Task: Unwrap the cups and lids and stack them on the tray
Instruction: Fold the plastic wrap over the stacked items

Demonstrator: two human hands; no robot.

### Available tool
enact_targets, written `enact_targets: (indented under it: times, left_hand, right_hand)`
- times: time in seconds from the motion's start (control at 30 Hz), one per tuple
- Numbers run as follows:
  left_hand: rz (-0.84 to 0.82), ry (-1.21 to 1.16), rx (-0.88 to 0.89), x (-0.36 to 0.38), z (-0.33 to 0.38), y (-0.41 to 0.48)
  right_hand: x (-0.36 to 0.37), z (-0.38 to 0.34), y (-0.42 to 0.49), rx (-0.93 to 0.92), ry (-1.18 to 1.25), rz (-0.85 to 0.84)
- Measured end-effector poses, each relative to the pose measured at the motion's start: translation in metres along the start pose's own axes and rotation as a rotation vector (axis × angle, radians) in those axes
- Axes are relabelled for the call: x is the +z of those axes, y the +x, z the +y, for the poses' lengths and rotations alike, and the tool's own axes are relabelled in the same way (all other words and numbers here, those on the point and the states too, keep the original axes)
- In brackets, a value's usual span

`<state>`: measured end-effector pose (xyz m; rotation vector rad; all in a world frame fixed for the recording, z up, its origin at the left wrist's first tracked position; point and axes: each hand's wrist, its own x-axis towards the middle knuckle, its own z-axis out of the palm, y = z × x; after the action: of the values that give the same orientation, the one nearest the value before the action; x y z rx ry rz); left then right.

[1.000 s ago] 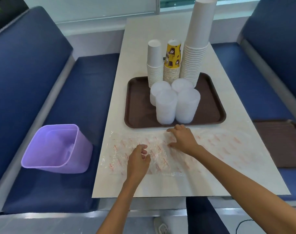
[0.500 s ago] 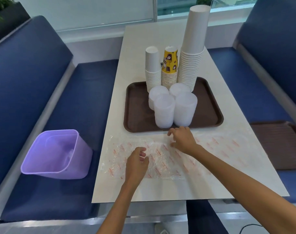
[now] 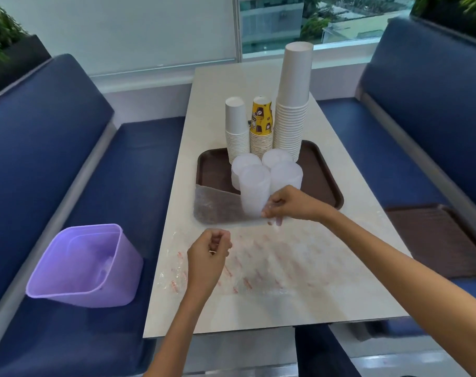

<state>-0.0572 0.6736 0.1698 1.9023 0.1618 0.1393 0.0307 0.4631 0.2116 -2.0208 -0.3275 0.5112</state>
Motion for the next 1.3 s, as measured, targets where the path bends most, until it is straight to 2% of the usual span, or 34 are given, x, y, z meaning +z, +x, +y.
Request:
enact_targets:
  times: [0.17, 0.37, 0.47, 0.6, 0.73, 0.93, 1.07, 1.23, 1.3]
  left_hand:
    - [-0.050, -0.094, -0.045, -0.014, 0.024, -0.014]
    - [-0.187, -0.229, -0.307, -0.014, 0.039, -0.033]
    - [-0.192, -0.317, -0.382, -0.009, 0.046, -0.033]
    - [-0.060, -0.458, -0.294, -0.009, 0.061, -0.023]
    - [0.012, -0.434, -0.128, -0.015, 0.075, -0.010]
    - [0.043, -0.412, 0.010, -0.025, 0.089, 0.006]
    - [0.064, -0.447, 0.061, -0.028, 0.106, 0.020]
    - [0.181, -0.441, 0.124, -0.029, 0.119, 0.042]
    - [0.204, -0.467, 0.140, -0.028, 0.124, 0.049]
  right_hand:
    - [-0.012, -0.028, -0.003, -0.071, 0.217, 0.076]
    - [-0.012, -0.054, -0.007, -0.148, 0.303, 0.169]
    - [-0.009, -0.062, -0.011, -0.176, 0.321, 0.191]
    - [-0.012, -0.068, -0.023, -0.193, 0.370, 0.209]
    - [-0.012, -0.058, -0.034, -0.141, 0.381, 0.239]
    - [-0.019, -0.064, -0.041, -0.141, 0.543, 0.456]
    - [-0.028, -0.074, -0.043, -0.213, 0.510, 0.605]
    - [-0.039, -0.081, -0.049, -0.286, 0.389, 0.559]
    - [-0.041, -0.080, -0.048, -0.304, 0.366, 0.620]
